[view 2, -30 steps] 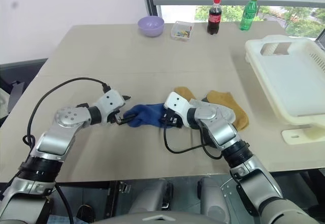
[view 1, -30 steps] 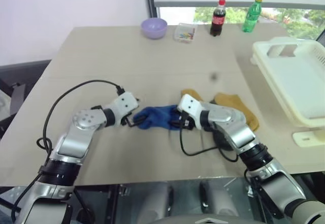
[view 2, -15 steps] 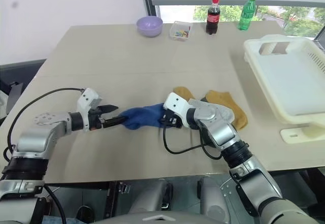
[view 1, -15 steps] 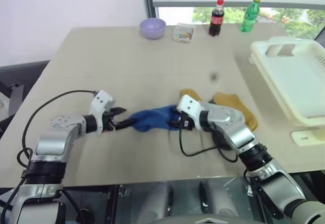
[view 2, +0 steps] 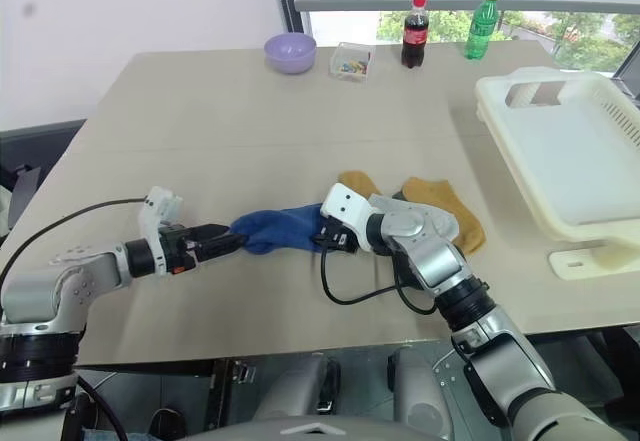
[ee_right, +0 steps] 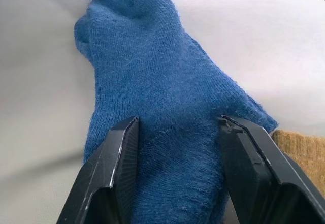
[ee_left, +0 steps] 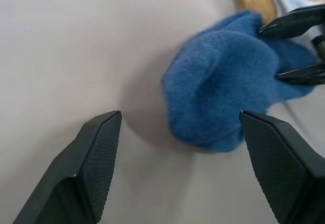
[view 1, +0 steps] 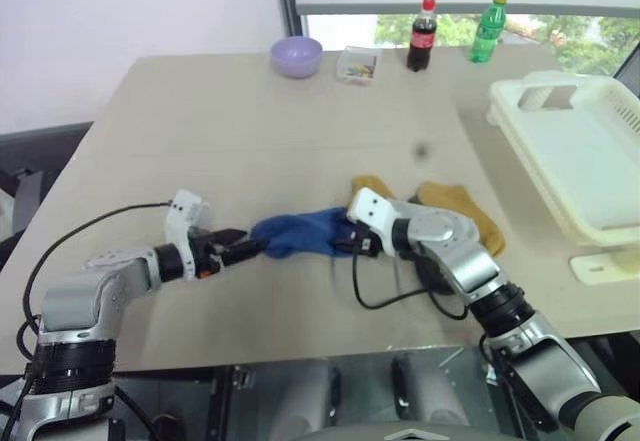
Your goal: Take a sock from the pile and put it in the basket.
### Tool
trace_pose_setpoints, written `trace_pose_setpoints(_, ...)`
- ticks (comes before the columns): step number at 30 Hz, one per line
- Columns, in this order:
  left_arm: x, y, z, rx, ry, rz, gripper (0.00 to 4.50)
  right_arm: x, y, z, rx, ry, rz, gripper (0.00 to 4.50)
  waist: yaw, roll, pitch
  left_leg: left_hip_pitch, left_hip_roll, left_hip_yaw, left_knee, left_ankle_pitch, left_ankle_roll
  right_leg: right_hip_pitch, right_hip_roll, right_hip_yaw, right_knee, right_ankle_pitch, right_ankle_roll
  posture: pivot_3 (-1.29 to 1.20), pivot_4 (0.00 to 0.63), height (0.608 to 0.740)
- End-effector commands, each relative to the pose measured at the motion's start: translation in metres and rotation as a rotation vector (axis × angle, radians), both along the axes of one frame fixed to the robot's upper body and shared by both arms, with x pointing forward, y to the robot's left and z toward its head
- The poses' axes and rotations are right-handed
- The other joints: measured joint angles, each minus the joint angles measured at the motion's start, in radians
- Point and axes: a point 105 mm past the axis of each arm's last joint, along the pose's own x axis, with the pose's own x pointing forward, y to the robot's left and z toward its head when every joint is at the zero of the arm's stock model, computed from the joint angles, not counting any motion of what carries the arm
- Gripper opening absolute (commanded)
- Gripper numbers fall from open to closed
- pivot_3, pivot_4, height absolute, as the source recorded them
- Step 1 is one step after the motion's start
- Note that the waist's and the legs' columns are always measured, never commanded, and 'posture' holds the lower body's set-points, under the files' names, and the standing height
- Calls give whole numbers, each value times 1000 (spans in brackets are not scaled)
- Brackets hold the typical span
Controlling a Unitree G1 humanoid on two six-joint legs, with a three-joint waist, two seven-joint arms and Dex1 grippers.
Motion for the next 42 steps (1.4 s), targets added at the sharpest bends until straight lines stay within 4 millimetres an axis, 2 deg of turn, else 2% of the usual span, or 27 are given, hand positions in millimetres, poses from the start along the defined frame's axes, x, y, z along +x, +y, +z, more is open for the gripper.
trace_pose_setpoints(1, -9, -8, -10, -46, 69, -6, 3951, -9, 16, 21, 63, -60, 87, 2492, 0, 0, 0, 0, 0, 0, 0, 0, 0, 0, 0, 0, 0, 0, 0, 0, 150, 735)
trace_pose_setpoints(6, -13, -10, -20, -61, 109, 5, 3951, -12, 26, 32, 125, -76, 112, 2492, 1, 0, 0, 0, 0, 0, -1, 0, 0, 0, -1, 0, 0, 0, 0, 0, 150, 735)
trace_pose_setpoints(12, -20, -19, -30, -71, 145, -23, 3951, -6, 31, 32, 144, -73, 91, 2492, 3, 0, 0, 0, -1, 0, -1, 0, 0, 0, -5, 0, 0, 0, 0, 0, 150, 735)
trace_pose_setpoints(18, -20, -23, -45, -87, 192, -3, 3951, 6, 21, 5, -2, -59, 48, 2492, 9, 2, -1, 1, -3, 0, -1, 0, 0, 0, -7, -1, 0, 0, 0, 0, 150, 735)
trace_pose_setpoints(21, -21, -25, -49, -98, 211, 0, 3951, 7, 17, -2, -54, -48, 49, 2492, 9, 5, -3, 1, -3, 0, -1, 0, 0, 1, -6, -1, 0, 0, 0, 0, 150, 735)
trace_pose_setpoints(28, -23, -24, -52, -106, 219, 11, 3951, 8, 21, 26, 19, -101, 72, 2492, 8, 6, -4, 13, -3, 0, -3, 0, 0, 14, -6, -2, -3, -5, 1, 0, 150, 735)
trace_pose_setpoints(31, -23, -25, -51, -104, 215, 8, 3951, 1, 30, 45, 58, -125, 122, 2492, 7, 6, -4, 14, -3, 0, -4, 0, 0, 14, -6, -1, -3, -5, 1, 0, 150, 735)
trace_pose_setpoints(34, -22, -25, -51, -105, 214, 9, 3951, -2, 36, 51, 77, -126, 138, 2492, 8, 6, -4, 14, -3, 0, -5, 0, 0, 14, -7, -2, -3, -5, 1, 0, 150, 735)
trace_pose_setpoints(38, -23, -25, -50, -111, 210, 7, 3951, 1, 44, 44, 69, -105, 140, 2492, 9, 6, -4, 15, -3, -1, -6, 0, 0, 14, -7, -2, -4, -5, 0, 0, 150, 735)
trace_pose_setpoints(42, -23, -24, -50, -114, 209, 10, 3951, 6, 44, 25, 7, -66, 127, 2492, 9, 6, -4, 15, -3, -1, -7, 0, 0, 14, -8, -2, -5, -5, -1, 0, 150, 735)
